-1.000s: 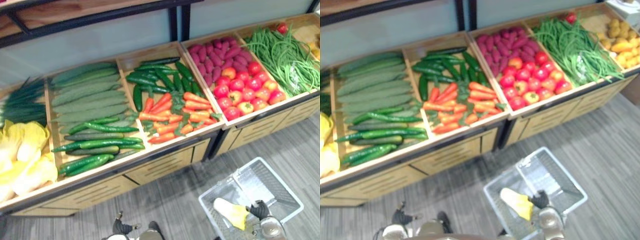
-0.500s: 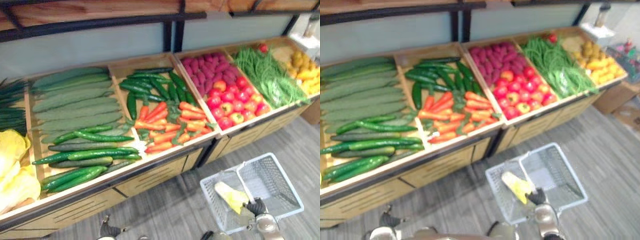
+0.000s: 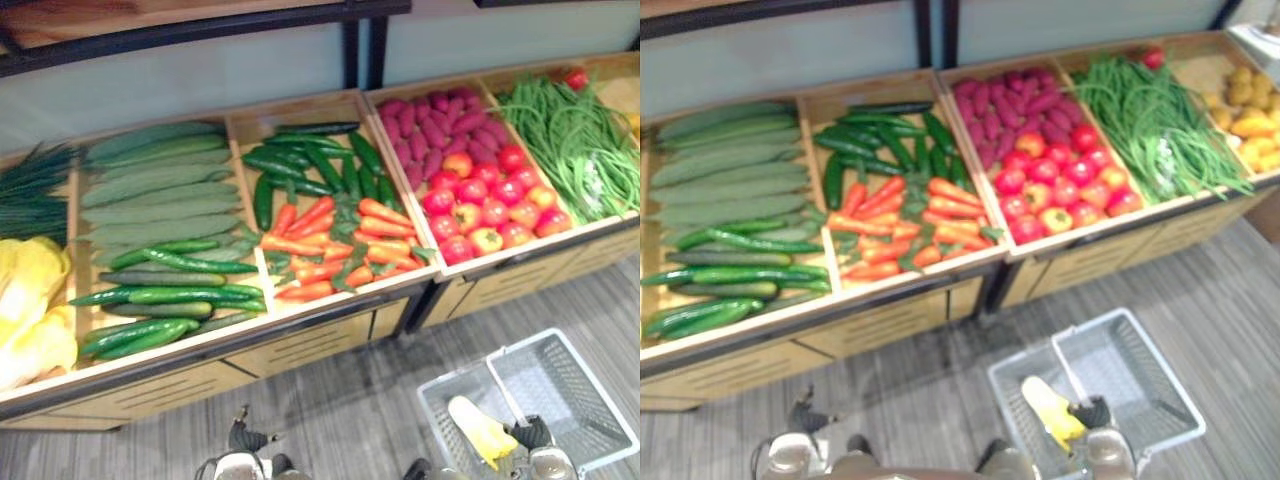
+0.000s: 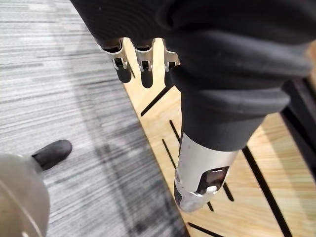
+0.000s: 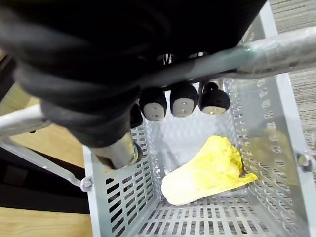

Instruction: Pick vegetable in the basket

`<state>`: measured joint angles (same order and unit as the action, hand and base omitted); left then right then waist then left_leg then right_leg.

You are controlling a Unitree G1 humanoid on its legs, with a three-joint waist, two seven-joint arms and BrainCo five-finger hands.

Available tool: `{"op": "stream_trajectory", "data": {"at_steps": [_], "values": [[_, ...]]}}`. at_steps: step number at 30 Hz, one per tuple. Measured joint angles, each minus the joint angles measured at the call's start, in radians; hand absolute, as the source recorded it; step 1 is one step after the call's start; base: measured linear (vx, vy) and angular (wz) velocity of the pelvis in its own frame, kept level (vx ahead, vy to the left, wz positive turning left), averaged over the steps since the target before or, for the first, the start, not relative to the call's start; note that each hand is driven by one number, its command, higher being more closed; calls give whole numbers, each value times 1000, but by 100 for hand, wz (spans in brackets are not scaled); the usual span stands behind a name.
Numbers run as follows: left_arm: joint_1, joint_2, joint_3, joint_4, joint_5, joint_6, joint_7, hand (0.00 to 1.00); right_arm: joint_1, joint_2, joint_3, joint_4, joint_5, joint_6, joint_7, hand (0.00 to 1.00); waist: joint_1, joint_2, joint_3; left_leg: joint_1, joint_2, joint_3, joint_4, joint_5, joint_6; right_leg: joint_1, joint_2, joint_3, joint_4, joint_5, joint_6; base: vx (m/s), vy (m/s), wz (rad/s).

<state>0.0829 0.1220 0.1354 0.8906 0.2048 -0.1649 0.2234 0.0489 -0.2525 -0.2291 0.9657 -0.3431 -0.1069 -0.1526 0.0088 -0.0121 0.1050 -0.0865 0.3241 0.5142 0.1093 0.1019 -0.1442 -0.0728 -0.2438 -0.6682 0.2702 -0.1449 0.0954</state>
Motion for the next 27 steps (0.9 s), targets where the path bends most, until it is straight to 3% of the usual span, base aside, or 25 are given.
{"op": "stream_trajectory", "data": {"at_steps": [6, 10, 17, 21, 27], "values": [[1, 1, -75, -152, 76, -1, 36, 0, 4, -8, -9, -23, 0, -4, -15, 100, 0, 17, -5, -2, -37, -32, -94, 30, 8, -13, -3, -16, -24, 23, 3, -23, 37, 14], [39, 26, -115, -393, 231, -2, 73, 0, 1, -7, -47, -29, -1, -17, -21, 100, 0, 18, -5, 2, -71, -36, -118, 30, 8, -18, -23, -2, -46, 60, 12, -47, 83, -1], [70, 192, -67, -728, 511, -19, 127, 0, -13, -12, -68, -48, -1, -38, -49, 100, 11, 35, -14, 5, -100, -23, -165, 6, 22, -70, -8, 83, -142, 158, 11, -90, 35, -29], [68, 281, -8, -819, 604, -30, 150, 0, -6, -35, -67, -51, -1, -42, -48, 100, 11, 41, -21, 4, -125, 6, -182, -9, 24, -78, -3, 132, -224, 212, 23, -112, 11, -24], [4, 420, -10, -850, 642, -54, 166, 0, 18, -76, -65, -53, -2, -42, -37, 100, 4, 51, -27, 2, -147, 27, -204, -1, 24, -78, 3, 167, -308, 281, 30, -50, 6, -16]]}}
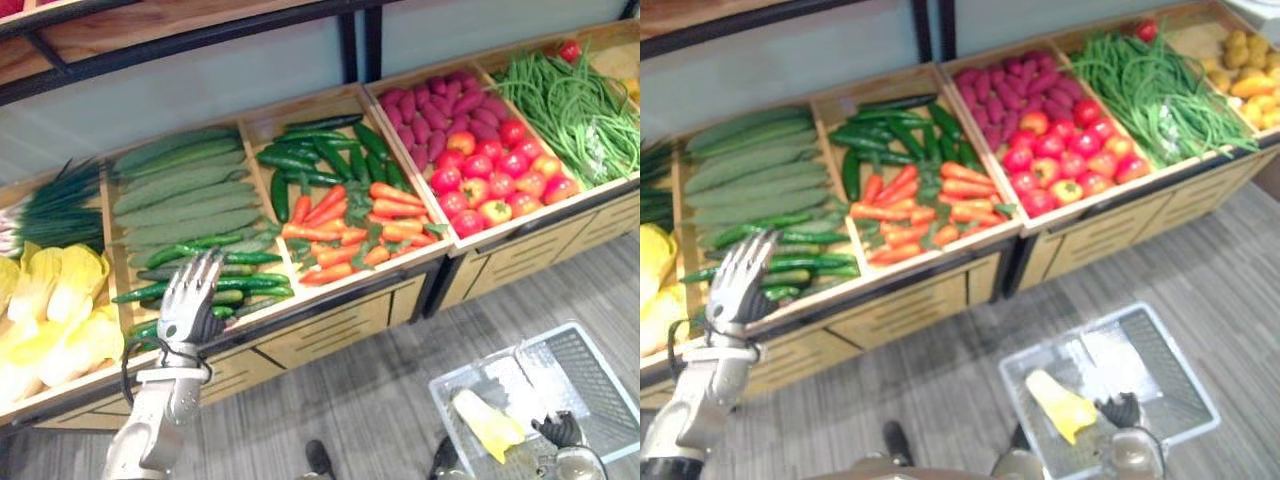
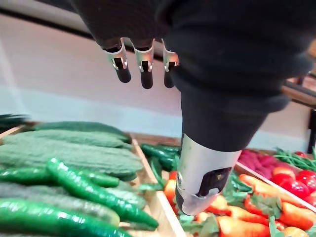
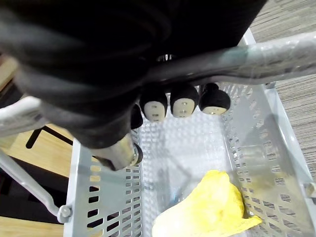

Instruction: Pick vegetable in the basket

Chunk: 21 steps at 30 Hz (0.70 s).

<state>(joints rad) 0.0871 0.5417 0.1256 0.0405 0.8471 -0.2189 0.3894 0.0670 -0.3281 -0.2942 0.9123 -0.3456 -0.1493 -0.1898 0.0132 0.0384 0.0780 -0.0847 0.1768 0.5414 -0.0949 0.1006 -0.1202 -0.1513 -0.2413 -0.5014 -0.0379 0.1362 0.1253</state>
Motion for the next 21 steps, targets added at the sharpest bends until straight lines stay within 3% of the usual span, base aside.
{"op": "stream_trajectory", "data": {"at_steps": [4, 7, 10, 12, 15, 21], "values": [[-141, 140, -98, 138, 9, -23, 1, 0, 0, -25, 51, -58, -3, -2, 12, 100, -30, -3, 0, -11, -6, 12, 0, 6, 9, -14, 6, 17, -17, 19, -6, 1, 2, -9], [-226, 197, -156, 247, 32, -34, 1, 0, -9, -30, 68, -104, -5, -9, 26, 100, -41, -13, 3, -36, -6, 38, 0, 8, 12, -58, 11, 46, -21, 37, -18, 5, -4, -26], [-306, 211, -190, 348, 32, -31, 1, 0, -12, -30, 70, -140, -8, -12, 27, 100, -47, -27, 13, -37, -8, 53, 1, 8, 11, -78, 12, 73, -21, 39, -19, 4, -6, -22], [-365, 234, -219, 411, 32, -30, 1, 0, -27, -30, 71, -156, -8, -18, 27, 100, -66, -35, 18, -55, -8, 53, 1, 8, 11, -98, 12, 76, -17, 40, -20, -12, 0, -5], [-437, 260, -250, 487, 31, -19, 2, 0, -62, -32, 75, -164, -9, -28, 27, 100, -67, -49, 40, -72, -12, 80, 1, 8, 12, -138, 12, 110, -16, 53, -27, -35, 15, -20], [-516, 260, -274, 528, 28, -6, 11, 0, -88, -60, 78, -198, -9, -32, 26, 100, -66, -46, 85, -95, -12, 93, 1, 6, 12, -172, 13, 126, -15, 55, -27, -24, 21, -7]]}}
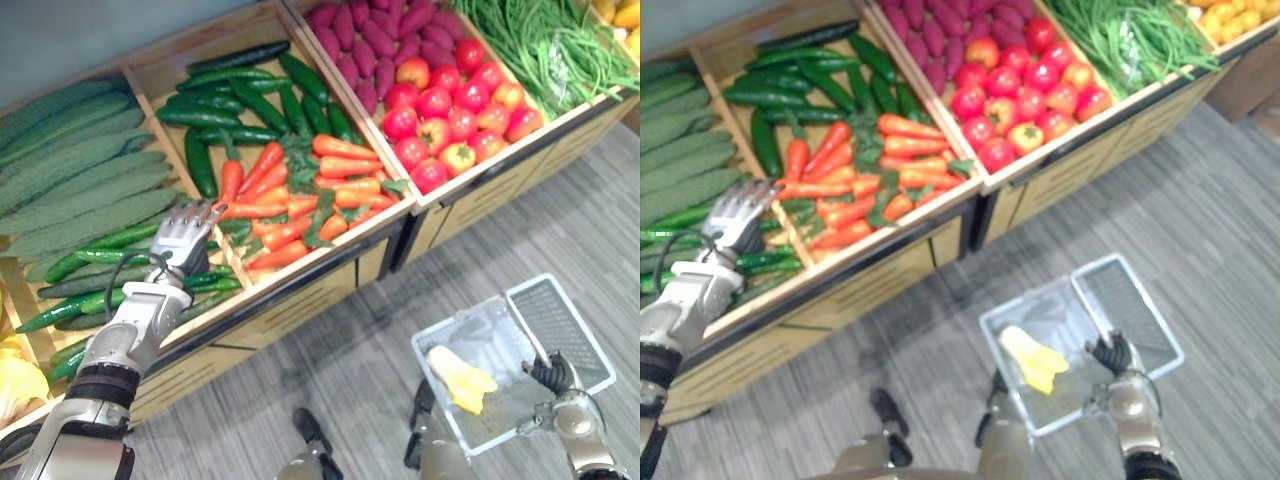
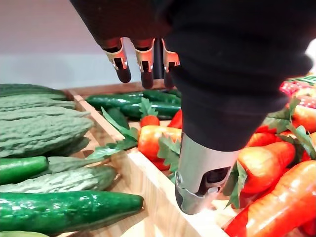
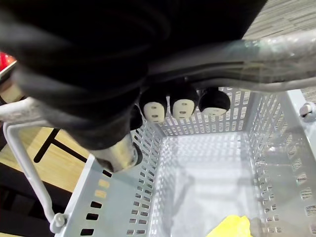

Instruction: Pick vegetable in the basket

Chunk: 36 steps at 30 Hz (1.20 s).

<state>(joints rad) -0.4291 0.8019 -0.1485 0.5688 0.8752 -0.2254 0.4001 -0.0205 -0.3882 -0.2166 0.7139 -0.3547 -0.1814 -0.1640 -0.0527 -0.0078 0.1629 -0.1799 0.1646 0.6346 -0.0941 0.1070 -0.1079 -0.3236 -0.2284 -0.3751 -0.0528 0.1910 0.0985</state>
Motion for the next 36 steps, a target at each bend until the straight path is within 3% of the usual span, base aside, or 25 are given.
{"op": "stream_trajectory", "data": {"at_steps": [12, 34, 35, 36], "values": [[-129, 0, -4, 79, -8, 32, 24, 0, -17, -10, 1, -34, -21, 0, -1, 100, 0, 3, 69, -11, 6, 26, 30, -22, -1, -24, 0, 40, 6, 1, 0, 5, 30, -6], [-215, -29, -43, 214, -81, 30, 27, 0, 12, -41, 28, -135, -37, -1, -7, 100, 6, 12, 96, -67, 39, 73, 98, -57, -7, -95, 7, 84, 19, 9, -5, -5, 12, -5], [-218, -37, -43, 221, -88, 32, 27, 100, 15, -43, 28, -142, -37, -1, -7, 100, 6, 12, 97, -67, 39, 74, 98, -57, -7, -97, 7, 86, 19, 10, -5, -4, 25, -4], [-222, -48, -43, 233, -88, 32, 27, 100, 18, -43, 29, -155, -37, -2, -7, 100, 8, 12, 97, -69, 41, 77, 99, -57, -8, -100, 6, 87, 19, 11, -7, -7, 31, -7]]}}
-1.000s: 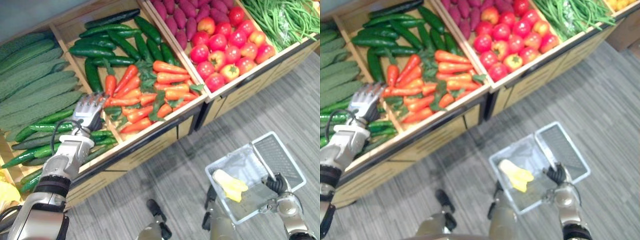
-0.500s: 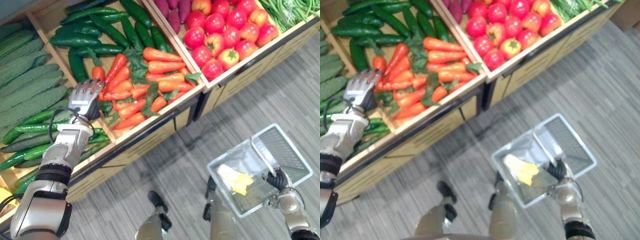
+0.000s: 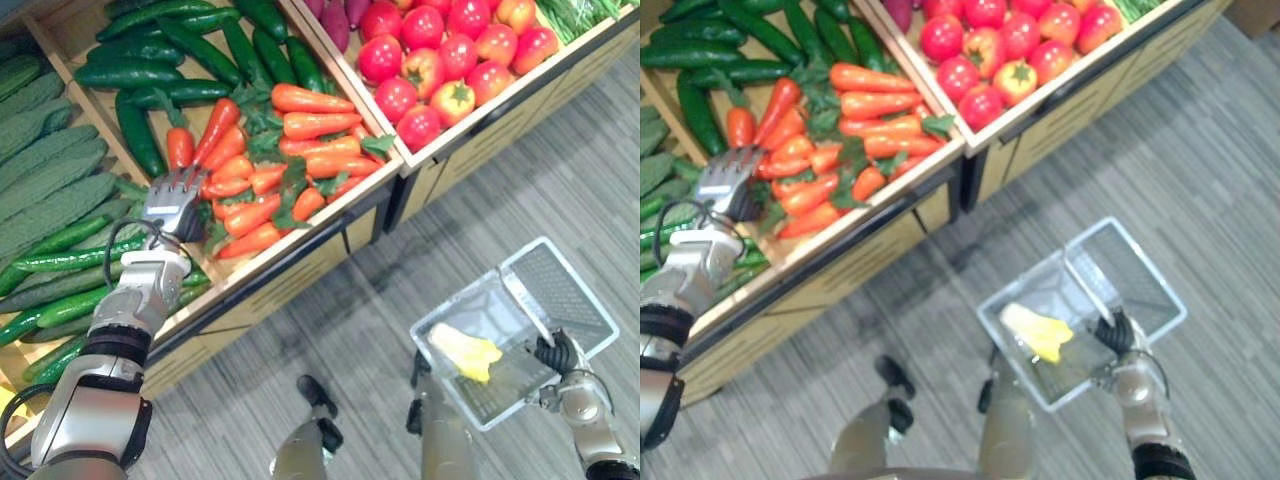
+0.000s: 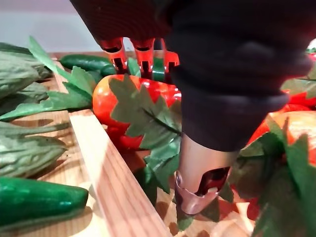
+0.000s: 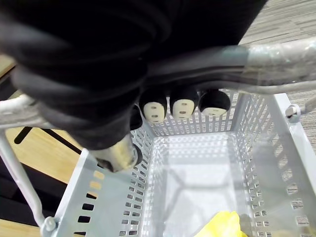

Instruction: Pick vegetable in the basket

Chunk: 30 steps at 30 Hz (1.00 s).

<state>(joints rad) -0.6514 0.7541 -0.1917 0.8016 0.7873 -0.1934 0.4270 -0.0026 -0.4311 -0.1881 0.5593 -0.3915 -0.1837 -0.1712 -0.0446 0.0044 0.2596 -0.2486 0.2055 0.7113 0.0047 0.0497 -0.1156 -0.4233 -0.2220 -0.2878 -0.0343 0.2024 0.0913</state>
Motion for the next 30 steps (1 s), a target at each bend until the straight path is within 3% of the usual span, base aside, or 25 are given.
{"op": "stream_trajectory", "data": {"at_steps": [6, 30], "values": [[-32, -16, 0, 0, 0, 1, 11, 100, 6, -3, 1, -16, 0, -2, -3, 100, 21, -1, 2, -11, 18, 15, 28, -12, -3, -11, 7, 13, 0, 9, -3, -16, 10, -6], [-31, -43, -1, 17, 0, 8, 3, 100, 48, -3, 13, -33, -2, -2, -3, 100, 27, 6, -2, -11, 33, -1, 68, -14, -4, 11, 8, 19, -6, 22, 18, -1, 7, 1]]}}
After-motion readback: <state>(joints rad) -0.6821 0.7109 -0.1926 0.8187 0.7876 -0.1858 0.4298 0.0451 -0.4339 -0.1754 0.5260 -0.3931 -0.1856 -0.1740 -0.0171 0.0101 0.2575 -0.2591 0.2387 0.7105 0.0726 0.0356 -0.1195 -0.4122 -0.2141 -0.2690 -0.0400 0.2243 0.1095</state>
